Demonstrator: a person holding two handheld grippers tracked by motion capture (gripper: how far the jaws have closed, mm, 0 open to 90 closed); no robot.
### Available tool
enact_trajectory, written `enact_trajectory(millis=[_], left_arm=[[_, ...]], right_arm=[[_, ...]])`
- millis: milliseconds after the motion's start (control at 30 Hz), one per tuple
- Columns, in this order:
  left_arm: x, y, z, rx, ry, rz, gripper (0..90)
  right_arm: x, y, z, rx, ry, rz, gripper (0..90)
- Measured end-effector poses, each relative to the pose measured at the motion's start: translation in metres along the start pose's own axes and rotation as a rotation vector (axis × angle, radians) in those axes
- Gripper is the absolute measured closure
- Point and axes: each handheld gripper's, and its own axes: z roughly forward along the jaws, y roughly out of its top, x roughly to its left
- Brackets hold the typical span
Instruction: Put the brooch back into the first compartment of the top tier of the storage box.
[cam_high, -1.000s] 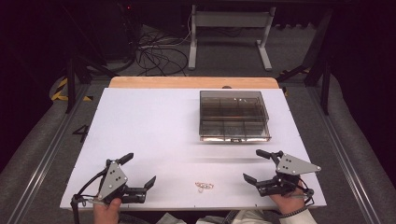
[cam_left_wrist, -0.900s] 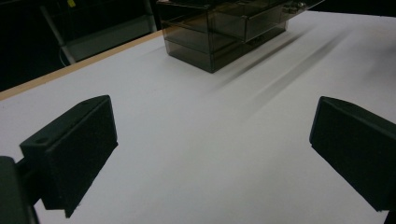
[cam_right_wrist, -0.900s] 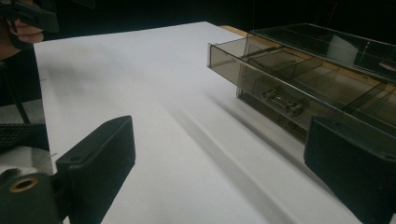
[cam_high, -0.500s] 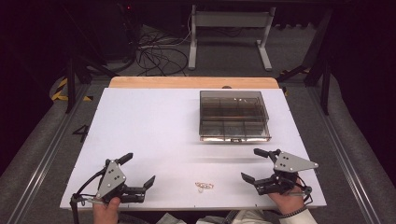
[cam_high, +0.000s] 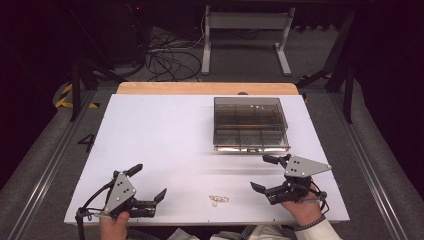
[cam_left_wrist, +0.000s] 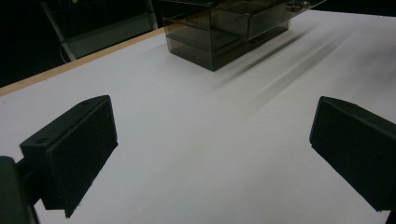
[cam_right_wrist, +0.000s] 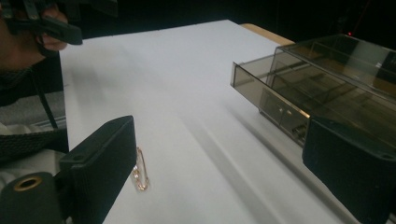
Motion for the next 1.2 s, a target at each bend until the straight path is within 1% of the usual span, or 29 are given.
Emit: enact_trajectory(millis=[33, 67, 100, 233, 333, 433, 633, 767, 833, 867, 1033, 1167, 1200], left_arm=[[0.000, 0.000, 0.000, 0.000, -0.001, 0.001, 1.7], [0.000, 0.000, 0.000, 0.001, 0.002, 0.007, 1.6], [0.000, 0.000, 0.000, 0.001, 0.002, 0.002, 1.7], [0.000, 0.000, 0.000, 0.001, 0.001, 0.001, 1.7], [0.000, 0.000, 0.000, 0.001, 0.001, 0.002, 1.6], [0.000, 0.000, -0.001, 0.001, -0.001, -0.006, 1.6], [0.000, 0.000, 0.000, 0.000, -0.002, -0.007, 1.6], [0.000, 0.000, 0.000, 0.000, -0.002, -0.007, 1.6], [0.000, 0.000, 0.000, 0.001, -0.002, -0.007, 1.7], [0.000, 0.000, 0.000, 0.001, -0.003, -0.007, 1.6], [0.000, 0.000, 0.000, 0.005, -0.004, -0.002, 1.7], [0.000, -0.001, 0.000, 0.002, -0.003, -0.006, 1.6], [0.000, -0.001, 0.000, 0.001, -0.003, -0.006, 1.6]], right_arm=[[0.000, 0.000, 0.000, 0.000, 0.000, 0.000, 10.4], [0.000, 0.001, 0.004, 0.000, 0.018, 0.011, 10.4], [0.000, 0.001, 0.005, 0.000, 0.023, 0.012, 10.4], [0.004, 0.008, 0.012, 0.017, 0.032, -0.010, 10.5], [0.007, 0.014, 0.017, 0.017, 0.042, -0.027, 10.6], [0.008, 0.017, 0.022, 0.022, 0.051, -0.030, 10.7], [0.009, 0.021, 0.028, 0.030, 0.067, -0.028, 10.8], [0.011, 0.023, 0.035, 0.043, 0.089, -0.037, 10.5], [0.011, 0.023, 0.037, 0.045, 0.094, -0.037, 9.9], [0.010, 0.023, 0.039, 0.051, 0.114, -0.030, 9.5], [0.012, 0.026, 0.043, 0.053, 0.134, -0.023, 9.4], [0.012, 0.027, 0.047, 0.047, 0.157, 0.001, 9.6], [0.013, 0.028, 0.047, 0.047, 0.155, 0.000, 10.1]])
